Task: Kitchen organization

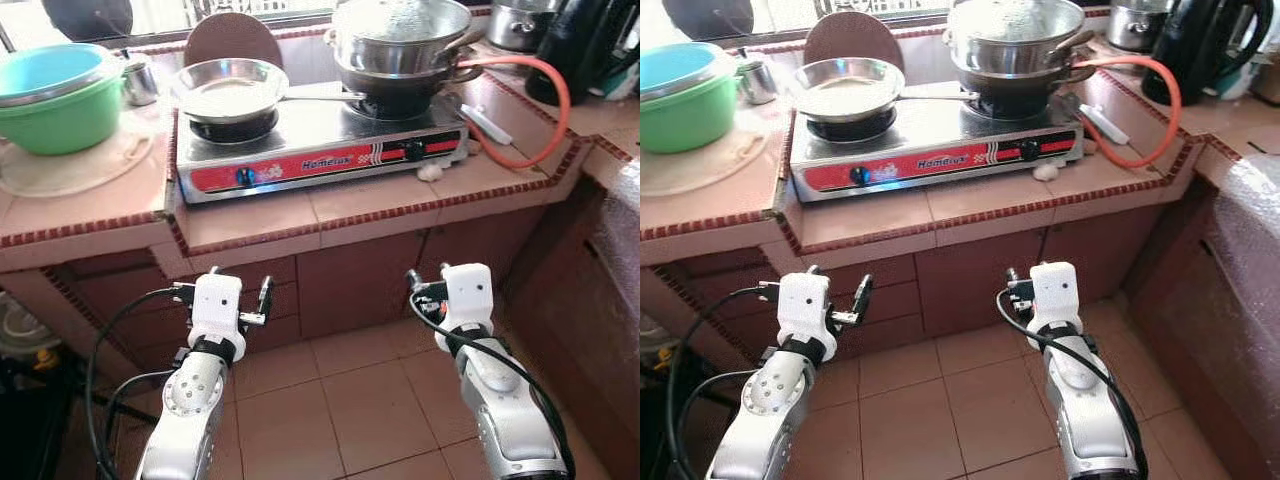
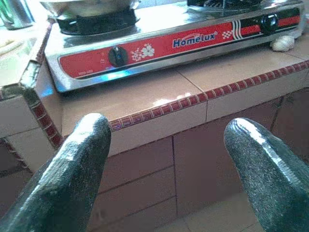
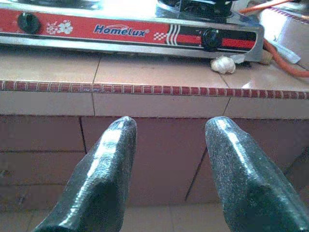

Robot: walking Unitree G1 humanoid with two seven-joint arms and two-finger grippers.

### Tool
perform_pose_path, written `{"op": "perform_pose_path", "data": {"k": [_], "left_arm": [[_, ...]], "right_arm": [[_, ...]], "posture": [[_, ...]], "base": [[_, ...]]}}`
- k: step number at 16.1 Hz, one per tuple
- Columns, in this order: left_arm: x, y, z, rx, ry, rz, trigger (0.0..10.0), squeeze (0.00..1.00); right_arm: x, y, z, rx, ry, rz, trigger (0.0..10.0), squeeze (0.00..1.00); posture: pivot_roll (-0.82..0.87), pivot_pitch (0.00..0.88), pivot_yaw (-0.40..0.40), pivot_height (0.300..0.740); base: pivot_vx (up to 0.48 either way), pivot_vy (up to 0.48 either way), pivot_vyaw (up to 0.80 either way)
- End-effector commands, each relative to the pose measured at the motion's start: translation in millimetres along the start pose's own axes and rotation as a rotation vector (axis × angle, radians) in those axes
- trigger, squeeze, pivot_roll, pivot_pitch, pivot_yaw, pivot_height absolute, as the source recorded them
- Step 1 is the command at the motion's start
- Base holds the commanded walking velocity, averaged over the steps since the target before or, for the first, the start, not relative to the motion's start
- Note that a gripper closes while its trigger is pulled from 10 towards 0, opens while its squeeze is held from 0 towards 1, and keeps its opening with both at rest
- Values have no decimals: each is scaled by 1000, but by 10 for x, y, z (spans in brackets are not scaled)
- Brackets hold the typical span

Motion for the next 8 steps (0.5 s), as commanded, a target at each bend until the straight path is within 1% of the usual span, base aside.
{"op": "perform_pose_path", "data": {"k": [1,4,8], "left_arm": [[-8,9,-22,-17,9,2,10000,0],[9,44,-86,-44,1,-6,10000,0],[0,39,-85,-51,2,-5,10000,0]], "right_arm": [[32,-15,-18,-5,-3,-9,10000,0],[30,-40,-32,-17,-2,-10,10000,0],[13,-61,-49,-28,4,-6,10000,0]], "posture": [[-178,61,70,740],[-194,63,75,740],[-196,66,81,740]], "base": [[0,0,-763],[0,0,-763],[0,0,-763]]}}
Point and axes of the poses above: a point about 5 cm out from each wrist's last joint towards the gripper, its own y axis pointing out of the wrist towards the gripper, its own x axis along the axis of the wrist's last joint, z = x × y, the point moved 5 cm from there along y, pointing out of the wrist towards the gripper, and after that the axes turned 15 degrees about y, right-handed, at the moved point
